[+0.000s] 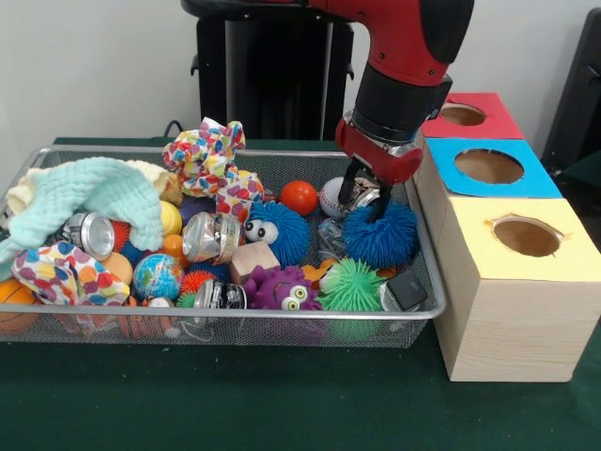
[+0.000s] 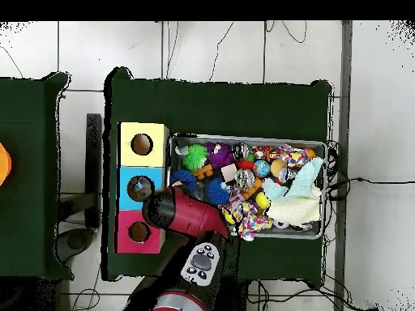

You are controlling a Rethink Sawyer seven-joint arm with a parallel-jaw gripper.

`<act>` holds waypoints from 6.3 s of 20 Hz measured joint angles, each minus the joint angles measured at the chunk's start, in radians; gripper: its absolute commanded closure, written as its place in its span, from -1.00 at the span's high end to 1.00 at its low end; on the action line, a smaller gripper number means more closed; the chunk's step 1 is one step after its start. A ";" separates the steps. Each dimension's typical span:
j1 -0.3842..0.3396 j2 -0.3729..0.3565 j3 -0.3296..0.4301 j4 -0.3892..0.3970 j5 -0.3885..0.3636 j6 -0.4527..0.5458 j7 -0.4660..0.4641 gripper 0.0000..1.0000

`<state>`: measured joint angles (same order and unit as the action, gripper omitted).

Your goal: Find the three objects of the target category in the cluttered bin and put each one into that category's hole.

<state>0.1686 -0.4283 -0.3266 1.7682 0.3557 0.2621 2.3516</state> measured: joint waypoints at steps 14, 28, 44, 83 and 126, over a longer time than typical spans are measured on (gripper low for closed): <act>-0.004 0.031 -0.008 -0.015 0.000 0.000 0.000 1.00; -0.009 -0.010 -0.035 -0.016 0.000 0.000 0.000 -1.00; -0.005 -0.034 -0.091 -0.021 -0.004 0.048 0.000 -1.00; -0.120 -0.326 -0.111 -0.162 -0.178 0.436 0.000 -1.00; -0.110 -0.170 -0.017 -0.143 -0.177 0.226 0.000 1.00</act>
<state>0.0583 -0.5981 -0.3435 1.6248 0.1791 0.4882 2.3516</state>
